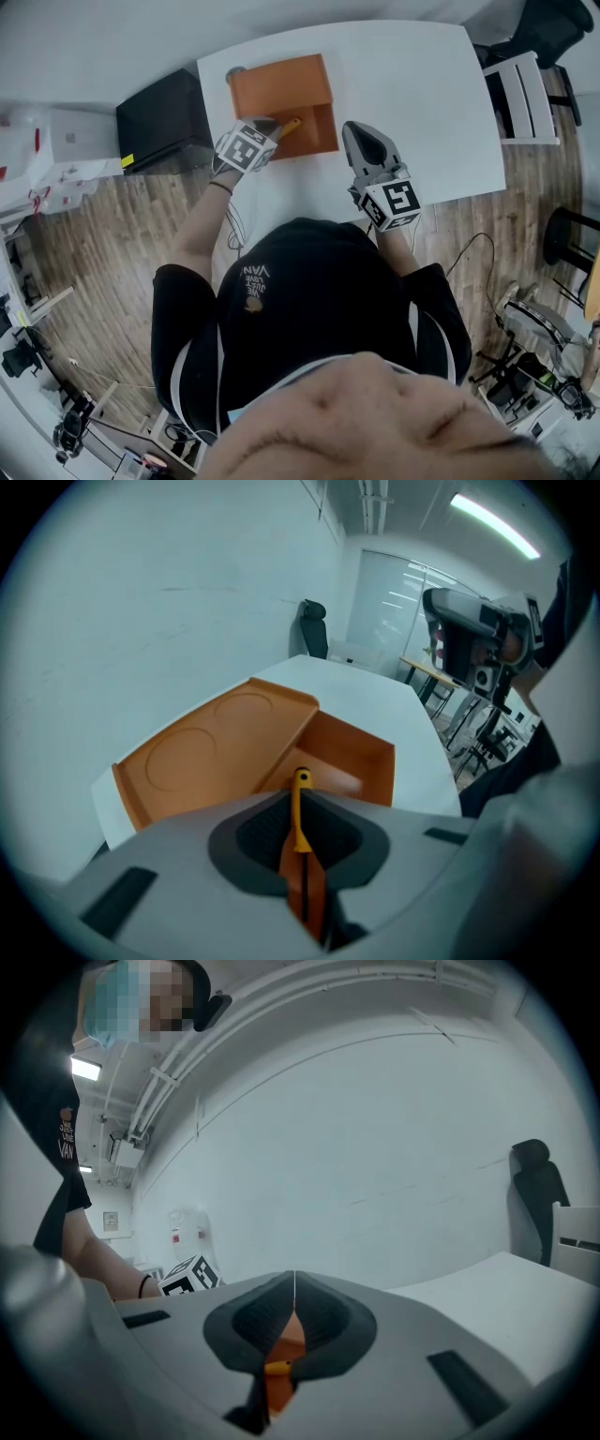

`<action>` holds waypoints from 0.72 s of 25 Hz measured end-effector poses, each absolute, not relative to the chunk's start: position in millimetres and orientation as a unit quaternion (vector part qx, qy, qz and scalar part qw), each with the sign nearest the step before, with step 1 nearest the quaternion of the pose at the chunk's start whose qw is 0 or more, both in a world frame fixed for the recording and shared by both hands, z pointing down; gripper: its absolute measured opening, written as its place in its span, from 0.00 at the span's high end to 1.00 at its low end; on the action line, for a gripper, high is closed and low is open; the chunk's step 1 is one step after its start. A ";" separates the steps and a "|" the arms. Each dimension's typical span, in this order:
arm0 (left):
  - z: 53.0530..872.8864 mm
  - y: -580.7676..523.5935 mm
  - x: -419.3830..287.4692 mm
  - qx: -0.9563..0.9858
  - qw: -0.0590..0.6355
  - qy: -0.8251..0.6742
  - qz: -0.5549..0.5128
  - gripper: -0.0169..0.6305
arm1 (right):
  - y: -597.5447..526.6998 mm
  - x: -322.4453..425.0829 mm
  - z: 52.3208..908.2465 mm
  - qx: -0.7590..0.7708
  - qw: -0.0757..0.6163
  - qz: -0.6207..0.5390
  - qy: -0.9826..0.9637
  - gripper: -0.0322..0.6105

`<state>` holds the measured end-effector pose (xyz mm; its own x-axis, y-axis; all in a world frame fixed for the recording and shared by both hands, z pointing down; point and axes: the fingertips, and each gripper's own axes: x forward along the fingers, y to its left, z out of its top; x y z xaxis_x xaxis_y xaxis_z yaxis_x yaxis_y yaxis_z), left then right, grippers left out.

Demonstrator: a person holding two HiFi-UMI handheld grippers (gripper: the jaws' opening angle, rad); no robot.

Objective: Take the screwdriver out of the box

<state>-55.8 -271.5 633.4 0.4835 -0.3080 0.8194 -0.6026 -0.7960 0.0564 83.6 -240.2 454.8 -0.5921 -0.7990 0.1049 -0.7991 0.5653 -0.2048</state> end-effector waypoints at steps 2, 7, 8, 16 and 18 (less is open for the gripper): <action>637.6 -271.2 -55.4 0.840 0.176 -0.266 0.440 0.95 | -240.1 83.8 455.2 0.451 -0.001 0.116 -0.885 0.93; 643.6 -269.1 -55.1 0.833 0.184 -0.257 0.455 0.95 | -240.2 83.6 454.7 0.450 -0.003 0.116 -0.886 0.93; 645.0 -268.5 -55.5 0.830 0.185 -0.254 0.460 0.95 | -240.4 83.9 454.6 0.450 -0.003 0.116 -0.886 0.93; 650.3 -264.0 -57.4 0.811 0.183 -0.232 0.504 0.94 | -240.0 84.3 454.4 0.450 -0.006 0.117 -0.885 0.93; 651.1 -264.7 -55.8 0.807 0.173 -0.228 0.516 0.94 | -239.3 85.9 454.5 0.450 -0.006 0.117 -0.885 0.93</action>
